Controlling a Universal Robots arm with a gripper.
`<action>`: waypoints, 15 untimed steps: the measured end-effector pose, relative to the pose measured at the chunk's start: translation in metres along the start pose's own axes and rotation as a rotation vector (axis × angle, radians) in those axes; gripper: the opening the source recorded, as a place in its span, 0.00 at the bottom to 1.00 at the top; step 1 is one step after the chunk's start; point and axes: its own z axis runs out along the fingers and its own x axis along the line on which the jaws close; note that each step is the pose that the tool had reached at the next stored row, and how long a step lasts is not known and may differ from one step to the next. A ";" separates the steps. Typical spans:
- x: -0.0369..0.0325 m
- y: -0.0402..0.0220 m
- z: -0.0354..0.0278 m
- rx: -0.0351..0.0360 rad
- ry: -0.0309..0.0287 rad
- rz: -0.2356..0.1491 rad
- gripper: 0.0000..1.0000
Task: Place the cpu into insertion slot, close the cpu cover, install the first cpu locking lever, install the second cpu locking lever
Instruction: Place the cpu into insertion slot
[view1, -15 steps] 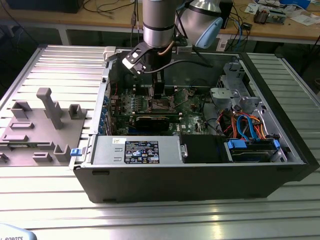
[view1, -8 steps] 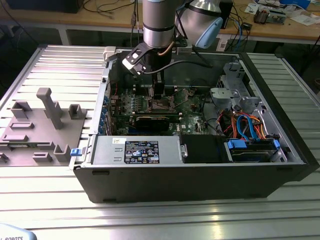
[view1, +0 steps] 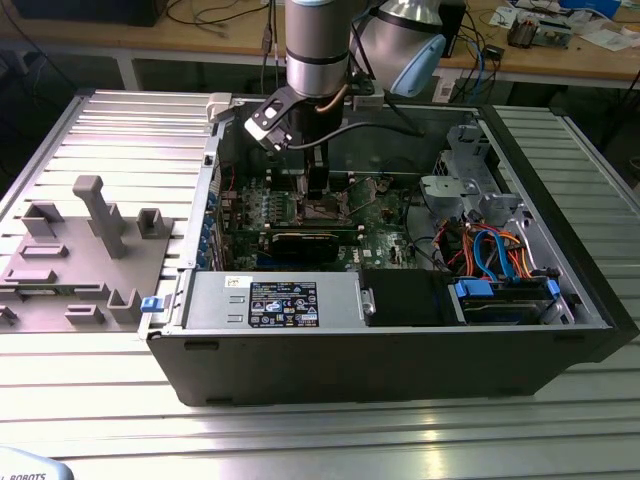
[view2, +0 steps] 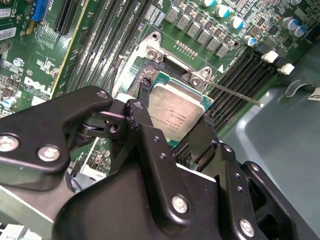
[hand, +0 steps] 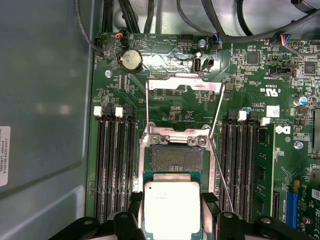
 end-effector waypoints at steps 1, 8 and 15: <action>0.0000 0.0000 0.0002 0.0000 0.0000 0.000 0.55; 0.0000 -0.0001 0.0027 0.0000 0.0001 0.000 0.55; -0.0001 -0.0002 0.0046 0.0000 0.0000 0.000 0.55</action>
